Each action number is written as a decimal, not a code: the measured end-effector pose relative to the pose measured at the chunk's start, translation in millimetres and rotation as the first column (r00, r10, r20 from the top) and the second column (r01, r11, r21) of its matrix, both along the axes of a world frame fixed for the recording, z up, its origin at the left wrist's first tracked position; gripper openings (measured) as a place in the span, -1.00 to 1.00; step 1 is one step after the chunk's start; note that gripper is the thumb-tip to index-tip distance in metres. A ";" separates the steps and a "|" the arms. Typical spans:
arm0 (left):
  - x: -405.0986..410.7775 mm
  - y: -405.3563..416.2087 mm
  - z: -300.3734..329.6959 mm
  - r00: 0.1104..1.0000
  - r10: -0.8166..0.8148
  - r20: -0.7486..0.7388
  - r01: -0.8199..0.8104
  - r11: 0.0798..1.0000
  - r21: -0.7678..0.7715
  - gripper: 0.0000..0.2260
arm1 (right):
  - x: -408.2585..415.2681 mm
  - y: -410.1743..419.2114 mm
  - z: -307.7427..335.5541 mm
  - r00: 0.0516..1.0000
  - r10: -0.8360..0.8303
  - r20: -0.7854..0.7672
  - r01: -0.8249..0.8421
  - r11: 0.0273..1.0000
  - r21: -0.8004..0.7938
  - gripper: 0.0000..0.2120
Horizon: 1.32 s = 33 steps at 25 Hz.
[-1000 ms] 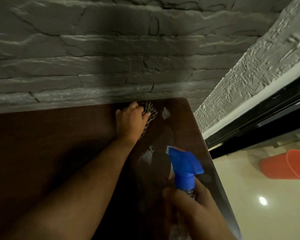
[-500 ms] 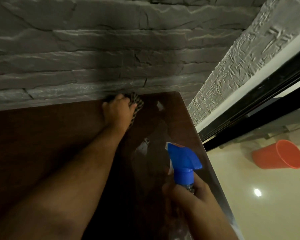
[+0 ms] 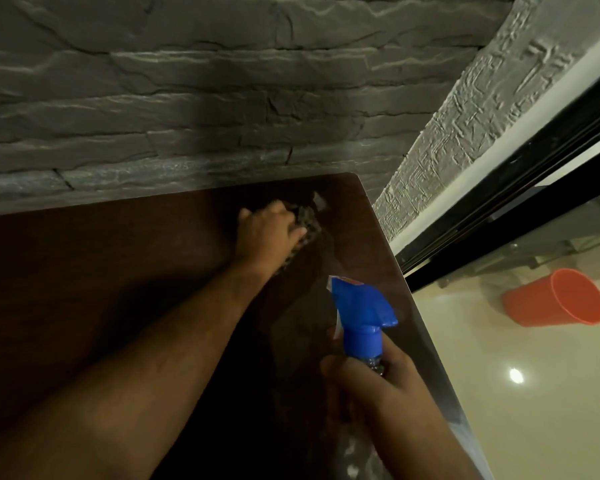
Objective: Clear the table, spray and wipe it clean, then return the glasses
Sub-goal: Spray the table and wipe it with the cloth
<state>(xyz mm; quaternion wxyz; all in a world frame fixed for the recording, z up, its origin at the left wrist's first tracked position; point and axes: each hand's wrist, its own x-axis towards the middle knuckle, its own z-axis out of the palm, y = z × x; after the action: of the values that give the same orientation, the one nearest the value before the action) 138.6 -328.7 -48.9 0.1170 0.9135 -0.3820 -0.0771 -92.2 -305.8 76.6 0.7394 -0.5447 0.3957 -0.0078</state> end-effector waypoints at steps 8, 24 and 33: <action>15.6 78.7 -11.9 0.984 -0.006 0.177 0.022 0.996 -0.090 -0.67 | -14.5 -1.4 -9.3 0.999 0.009 -0.050 -0.009 1.000 -0.006 -0.56; 54.1 47.4 -6.6 0.932 0.355 0.068 -0.354 0.935 -0.032 -0.62 | -31.9 -2.5 -7.5 0.999 -0.027 -0.026 0.027 0.999 -0.032 -0.76; -44.3 129.0 -11.3 0.976 0.115 0.187 -0.101 0.991 -0.085 -0.67 | -49.2 -0.2 -2.3 0.997 0.058 -0.047 -0.060 0.998 -0.030 -0.82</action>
<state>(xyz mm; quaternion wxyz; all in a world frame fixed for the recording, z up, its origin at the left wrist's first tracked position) 94.2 -199.6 -60.2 0.1181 0.9310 -0.3439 0.0321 -141.4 -306.0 74.4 0.7214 -0.5677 0.3960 0.0203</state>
